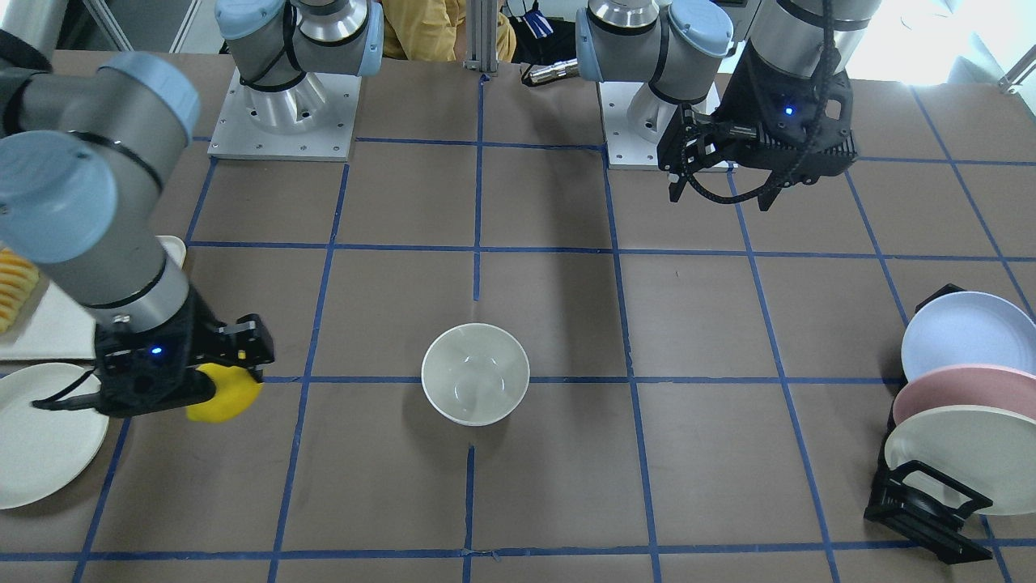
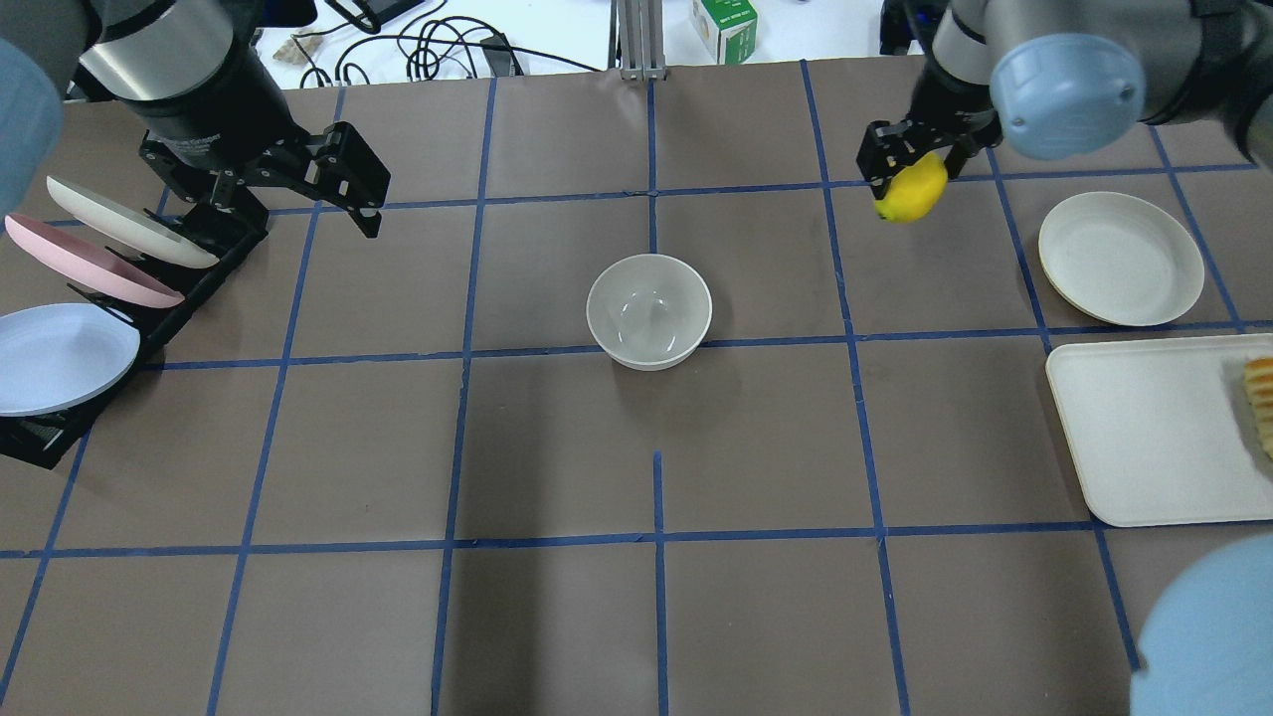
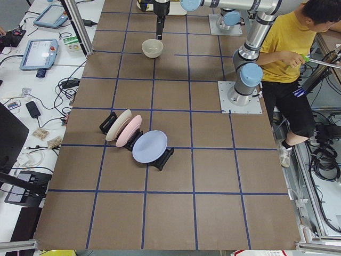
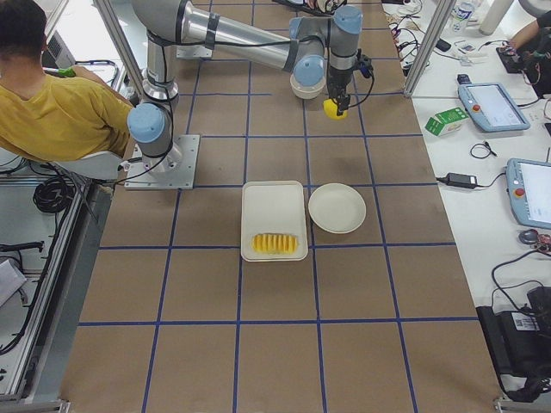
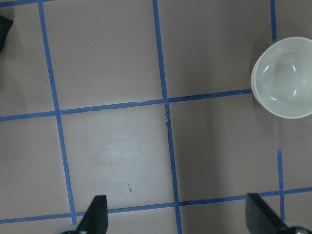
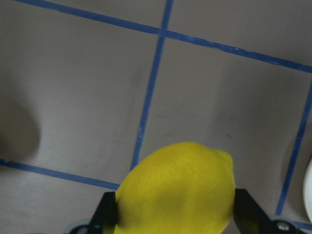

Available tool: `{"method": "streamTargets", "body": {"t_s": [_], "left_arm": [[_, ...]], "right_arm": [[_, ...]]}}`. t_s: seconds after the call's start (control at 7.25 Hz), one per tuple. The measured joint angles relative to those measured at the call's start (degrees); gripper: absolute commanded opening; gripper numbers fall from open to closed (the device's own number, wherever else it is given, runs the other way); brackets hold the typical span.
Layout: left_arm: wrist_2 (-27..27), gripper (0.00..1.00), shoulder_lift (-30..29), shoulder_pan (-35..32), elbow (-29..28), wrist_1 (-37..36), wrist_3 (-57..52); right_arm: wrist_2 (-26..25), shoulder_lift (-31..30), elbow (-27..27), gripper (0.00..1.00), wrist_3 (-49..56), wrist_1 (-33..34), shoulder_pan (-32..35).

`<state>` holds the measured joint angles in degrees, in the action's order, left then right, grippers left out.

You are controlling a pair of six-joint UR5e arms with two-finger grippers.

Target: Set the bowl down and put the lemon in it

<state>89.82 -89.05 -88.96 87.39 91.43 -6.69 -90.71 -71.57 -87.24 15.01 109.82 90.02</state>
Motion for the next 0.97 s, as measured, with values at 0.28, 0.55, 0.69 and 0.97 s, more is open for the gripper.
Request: {"method": "streamTargets", "body": {"t_s": [0.28,0.55,0.69,0.97], "left_arm": [[-0.1,1.00,0.0,0.1,0.0,0.0,-0.1],[-0.2,1.00,0.0,0.2,0.0,0.0,-0.1],[-0.2,1.00,0.0,0.2,0.0,0.0,-0.1],[-0.2,1.00,0.0,0.2,0.1,0.0,-0.1]], "right_arm": [[-0.1,0.3,-0.1,0.00,-5.6,1.1,7.9],[0.3,1.6,-0.3,0.00,-5.6,2.6,13.3],[0.4,3.7,-0.2,0.00,-4.4,5.7,16.3],[0.2,7.1,-0.5,0.00,-3.2,10.4,20.7]]}}
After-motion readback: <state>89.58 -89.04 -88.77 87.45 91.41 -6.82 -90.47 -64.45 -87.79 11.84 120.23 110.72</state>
